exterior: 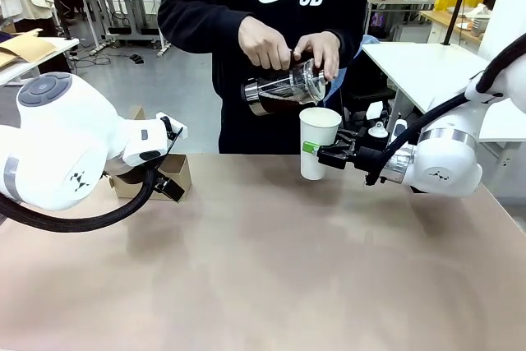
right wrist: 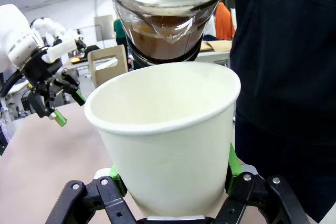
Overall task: Pour a drink into a cup and package it in a carrier.
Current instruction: When a person places the Paper Cup Lid on the 600 ml Paper Cup , lift the 600 ml Paper Cup.
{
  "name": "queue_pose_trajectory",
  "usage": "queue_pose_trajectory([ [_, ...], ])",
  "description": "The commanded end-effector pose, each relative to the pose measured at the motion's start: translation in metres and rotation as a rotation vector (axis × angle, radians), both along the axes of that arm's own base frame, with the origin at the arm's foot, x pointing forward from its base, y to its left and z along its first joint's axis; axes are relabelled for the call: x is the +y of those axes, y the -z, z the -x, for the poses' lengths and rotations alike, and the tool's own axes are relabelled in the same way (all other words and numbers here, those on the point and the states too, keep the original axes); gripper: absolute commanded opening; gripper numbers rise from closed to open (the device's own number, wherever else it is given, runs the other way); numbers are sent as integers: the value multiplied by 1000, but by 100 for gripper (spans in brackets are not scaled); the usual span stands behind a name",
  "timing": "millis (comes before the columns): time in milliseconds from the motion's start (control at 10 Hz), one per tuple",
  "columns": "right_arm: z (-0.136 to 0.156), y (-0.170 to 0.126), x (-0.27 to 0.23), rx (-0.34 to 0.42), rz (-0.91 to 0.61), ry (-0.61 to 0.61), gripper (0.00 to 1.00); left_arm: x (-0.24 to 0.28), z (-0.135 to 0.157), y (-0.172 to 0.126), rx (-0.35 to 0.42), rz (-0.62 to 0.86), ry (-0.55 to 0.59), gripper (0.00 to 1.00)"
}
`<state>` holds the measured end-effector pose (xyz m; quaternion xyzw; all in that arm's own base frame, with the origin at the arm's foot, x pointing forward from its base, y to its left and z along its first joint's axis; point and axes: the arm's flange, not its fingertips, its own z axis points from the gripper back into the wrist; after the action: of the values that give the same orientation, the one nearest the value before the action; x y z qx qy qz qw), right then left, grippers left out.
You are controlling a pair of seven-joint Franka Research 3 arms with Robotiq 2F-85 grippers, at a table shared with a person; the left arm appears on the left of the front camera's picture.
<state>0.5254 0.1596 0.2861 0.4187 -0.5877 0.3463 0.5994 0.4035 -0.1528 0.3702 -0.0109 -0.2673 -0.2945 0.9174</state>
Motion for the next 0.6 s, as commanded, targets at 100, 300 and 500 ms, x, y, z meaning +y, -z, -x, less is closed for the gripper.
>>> queue_pose_trajectory([
  [100, 3, -5, 1, 0, 14, 11, 81, 1, 0, 0, 0, 3, -1, 100],
  [300, 3, -5, 1, 0, 14, 11, 81, 1, 0, 0, 0, 3, -1, 100],
  [500, 3, -5, 1, 0, 14, 11, 81, 1, 0, 0, 0, 3, -1, 100],
])
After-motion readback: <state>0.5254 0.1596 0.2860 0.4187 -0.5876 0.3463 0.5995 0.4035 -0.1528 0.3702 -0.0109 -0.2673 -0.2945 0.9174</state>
